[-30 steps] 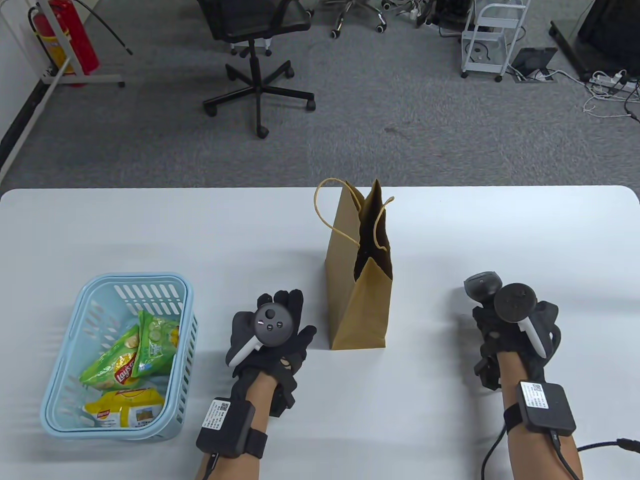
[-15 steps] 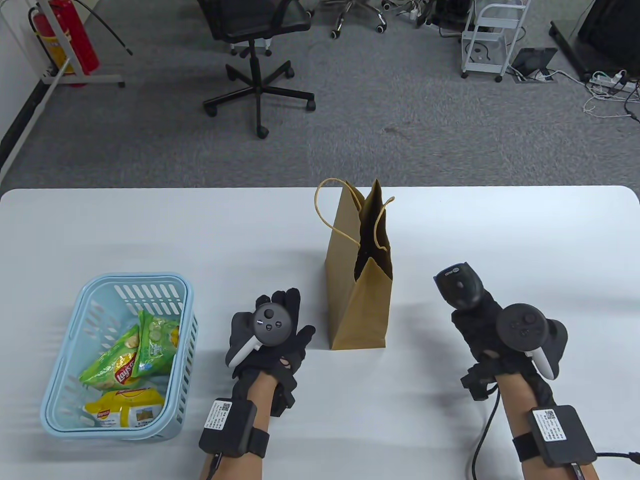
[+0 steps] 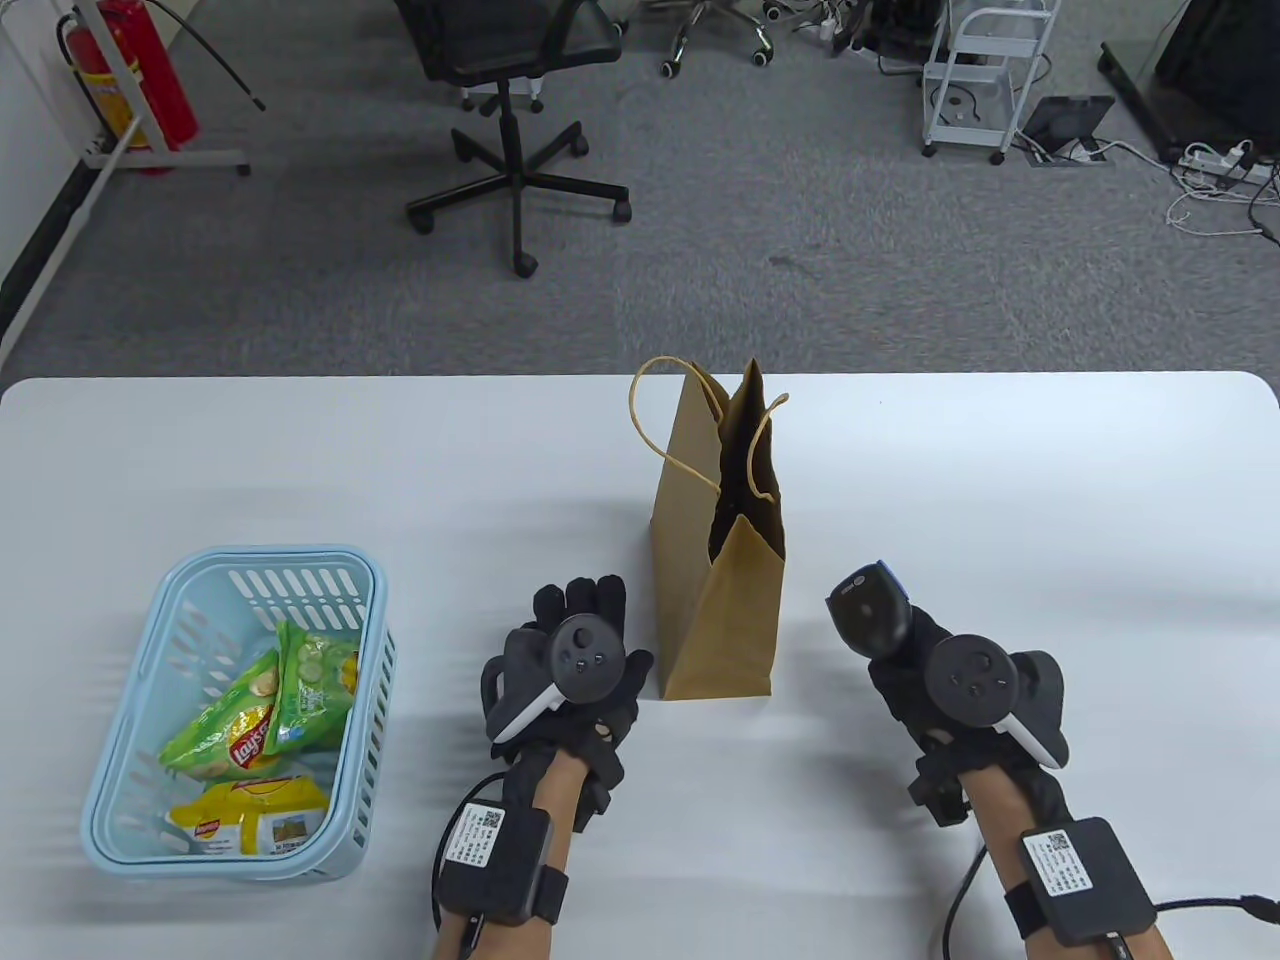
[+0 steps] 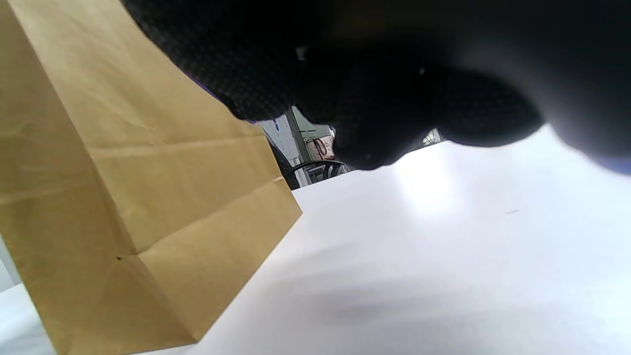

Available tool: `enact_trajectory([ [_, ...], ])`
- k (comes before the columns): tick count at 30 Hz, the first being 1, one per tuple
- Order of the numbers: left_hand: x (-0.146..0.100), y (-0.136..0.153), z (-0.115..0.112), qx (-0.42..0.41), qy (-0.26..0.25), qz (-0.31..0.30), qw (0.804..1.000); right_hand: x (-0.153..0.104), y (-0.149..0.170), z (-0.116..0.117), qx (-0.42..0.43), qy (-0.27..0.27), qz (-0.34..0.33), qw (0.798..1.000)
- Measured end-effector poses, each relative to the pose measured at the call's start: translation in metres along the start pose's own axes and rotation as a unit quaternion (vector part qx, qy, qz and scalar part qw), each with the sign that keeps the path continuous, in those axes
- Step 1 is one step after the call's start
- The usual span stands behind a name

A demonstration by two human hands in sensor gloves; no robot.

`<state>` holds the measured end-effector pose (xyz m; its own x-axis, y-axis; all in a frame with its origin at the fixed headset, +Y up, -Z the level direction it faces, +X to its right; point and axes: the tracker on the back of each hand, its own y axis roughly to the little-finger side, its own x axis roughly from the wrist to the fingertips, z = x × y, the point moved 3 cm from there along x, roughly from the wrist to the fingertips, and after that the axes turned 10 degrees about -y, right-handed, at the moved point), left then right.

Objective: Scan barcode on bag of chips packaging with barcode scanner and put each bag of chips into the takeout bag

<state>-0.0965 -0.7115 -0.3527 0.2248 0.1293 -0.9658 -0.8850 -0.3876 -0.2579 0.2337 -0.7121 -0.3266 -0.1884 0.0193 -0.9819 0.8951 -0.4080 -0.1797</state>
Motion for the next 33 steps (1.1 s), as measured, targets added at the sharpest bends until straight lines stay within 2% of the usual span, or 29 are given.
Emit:
enact_trajectory([
  [4,0.005,-0.017,0.040,-0.008,-0.030,0.015,0.999,-0.002,0.000,0.000,-0.002,0.000,-0.005,1.000],
  [6,0.006,-0.027,0.073,0.005,-0.042,0.021,0.999,-0.002,0.001,-0.001,-0.002,-0.002,-0.004,1.000],
  [7,0.006,-0.028,0.083,0.010,-0.047,0.024,0.999,-0.002,0.002,-0.001,-0.003,-0.002,-0.003,1.000],
  [8,0.004,-0.030,0.106,0.020,-0.056,0.036,0.998,-0.002,0.004,-0.002,-0.002,-0.003,0.000,1.000],
  [9,0.003,-0.029,0.116,0.024,-0.057,0.042,0.997,-0.002,0.004,-0.002,-0.001,-0.003,0.000,1.000],
  [10,0.000,-0.027,0.136,0.033,-0.062,0.058,0.996,-0.002,0.006,-0.003,0.001,-0.001,0.002,1.000],
  [14,-0.015,0.002,0.195,0.066,-0.070,0.127,0.987,-0.002,0.009,-0.004,0.005,0.000,0.006,1.000],
  [18,-0.032,0.053,0.221,0.104,-0.067,0.196,0.973,-0.002,0.012,-0.005,0.010,0.000,0.010,1.000],
  [22,-0.044,0.114,0.219,0.096,-0.038,0.268,0.958,-0.002,0.014,-0.006,0.013,-0.002,0.012,1.000],
  [24,-0.049,0.144,0.210,0.089,-0.005,0.304,0.949,-0.001,0.016,-0.006,0.013,-0.004,0.016,1.000],
  [30,-0.046,0.197,0.175,0.061,0.068,0.340,0.936,0.002,0.025,-0.002,0.013,-0.015,0.029,0.999],
  [33,-0.044,0.216,0.155,0.070,0.133,0.369,0.917,0.004,0.028,0.001,0.011,-0.025,0.032,0.999],
])
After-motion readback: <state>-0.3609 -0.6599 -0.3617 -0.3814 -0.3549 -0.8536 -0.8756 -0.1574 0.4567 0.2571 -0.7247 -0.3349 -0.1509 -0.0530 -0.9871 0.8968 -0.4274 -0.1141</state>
